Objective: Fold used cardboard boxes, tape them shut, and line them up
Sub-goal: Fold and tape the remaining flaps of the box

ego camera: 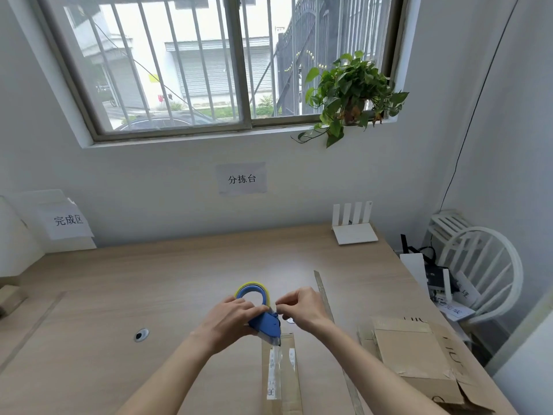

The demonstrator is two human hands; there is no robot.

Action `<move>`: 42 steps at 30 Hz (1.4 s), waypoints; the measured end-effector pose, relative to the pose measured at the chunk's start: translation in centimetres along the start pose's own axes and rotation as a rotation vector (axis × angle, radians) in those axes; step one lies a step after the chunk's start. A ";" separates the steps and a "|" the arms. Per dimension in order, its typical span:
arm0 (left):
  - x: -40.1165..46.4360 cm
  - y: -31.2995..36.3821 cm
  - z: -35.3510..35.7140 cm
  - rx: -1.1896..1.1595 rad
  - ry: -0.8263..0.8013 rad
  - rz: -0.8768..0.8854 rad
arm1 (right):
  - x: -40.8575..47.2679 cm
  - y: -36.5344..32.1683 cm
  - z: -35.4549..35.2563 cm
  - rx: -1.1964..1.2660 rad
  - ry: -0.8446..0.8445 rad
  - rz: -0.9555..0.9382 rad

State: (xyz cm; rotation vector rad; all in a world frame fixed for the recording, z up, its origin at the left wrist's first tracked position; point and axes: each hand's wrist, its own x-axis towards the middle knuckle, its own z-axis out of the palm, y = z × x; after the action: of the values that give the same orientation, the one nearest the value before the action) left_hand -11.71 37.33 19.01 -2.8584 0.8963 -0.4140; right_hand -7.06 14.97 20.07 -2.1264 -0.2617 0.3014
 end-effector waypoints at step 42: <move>-1.3 0.8 -0.2 -0.238 -0.326 -0.295 | -3.0 6.3 0.4 0.139 -0.073 0.072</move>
State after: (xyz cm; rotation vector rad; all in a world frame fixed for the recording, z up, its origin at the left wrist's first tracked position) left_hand -13.27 37.41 18.70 -3.1523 0.4974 0.1482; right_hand -9.58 11.00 14.91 -1.9933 -0.2005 0.4275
